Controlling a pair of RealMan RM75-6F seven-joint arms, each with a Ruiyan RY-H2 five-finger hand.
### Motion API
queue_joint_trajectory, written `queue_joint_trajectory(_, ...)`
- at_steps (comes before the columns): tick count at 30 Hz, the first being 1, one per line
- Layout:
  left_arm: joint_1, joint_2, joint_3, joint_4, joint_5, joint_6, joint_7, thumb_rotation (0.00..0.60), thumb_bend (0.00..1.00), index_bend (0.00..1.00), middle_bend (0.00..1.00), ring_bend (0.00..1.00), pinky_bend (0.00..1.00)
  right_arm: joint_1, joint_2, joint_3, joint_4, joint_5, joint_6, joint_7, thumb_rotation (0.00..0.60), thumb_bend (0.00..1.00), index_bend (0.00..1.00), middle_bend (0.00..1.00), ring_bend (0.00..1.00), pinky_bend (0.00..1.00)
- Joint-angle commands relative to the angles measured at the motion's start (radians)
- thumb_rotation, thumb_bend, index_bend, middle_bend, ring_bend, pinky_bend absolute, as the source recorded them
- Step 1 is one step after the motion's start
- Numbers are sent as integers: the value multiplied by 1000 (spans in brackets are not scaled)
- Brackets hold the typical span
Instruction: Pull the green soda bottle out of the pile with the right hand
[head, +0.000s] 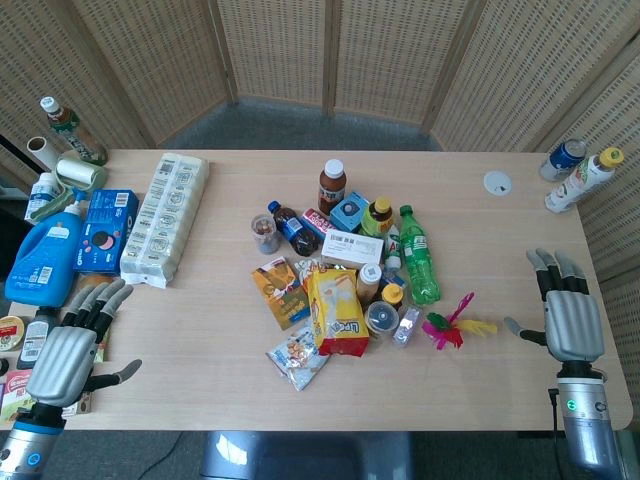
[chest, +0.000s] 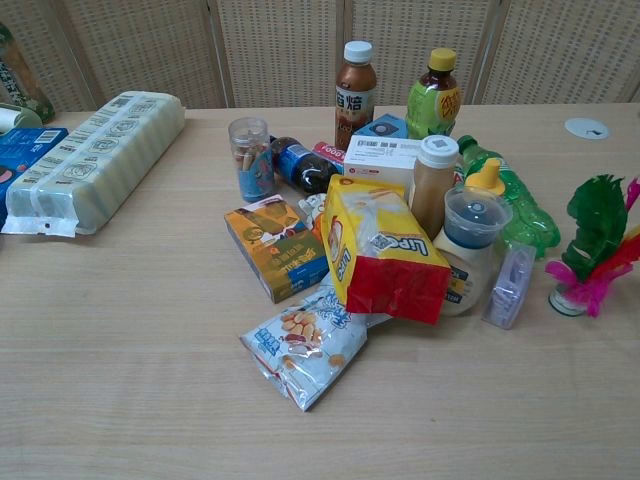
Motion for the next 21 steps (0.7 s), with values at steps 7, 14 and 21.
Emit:
queue_joint_trajectory(7, 11, 13, 13, -13, 25, 11, 0, 600, 225, 73, 39, 0, 0, 1, 11, 0, -13, -15, -22, 75, 600, 0, 0, 0, 0, 0)
queue_joint_trajectory(14, 22, 25, 20, -16, 49, 29, -26, 600, 227, 73, 39, 0, 0, -14, 6, -11, -1, -16, -42, 188, 600, 0, 0, 0, 0, 0)
queue_joint_trajectory(21, 11, 22, 13, -18, 47, 12, -25, 600, 225, 73, 39, 0, 0, -23, -22, -22, 49, -16, -82, 361, 600, 0, 0, 0, 0, 0)
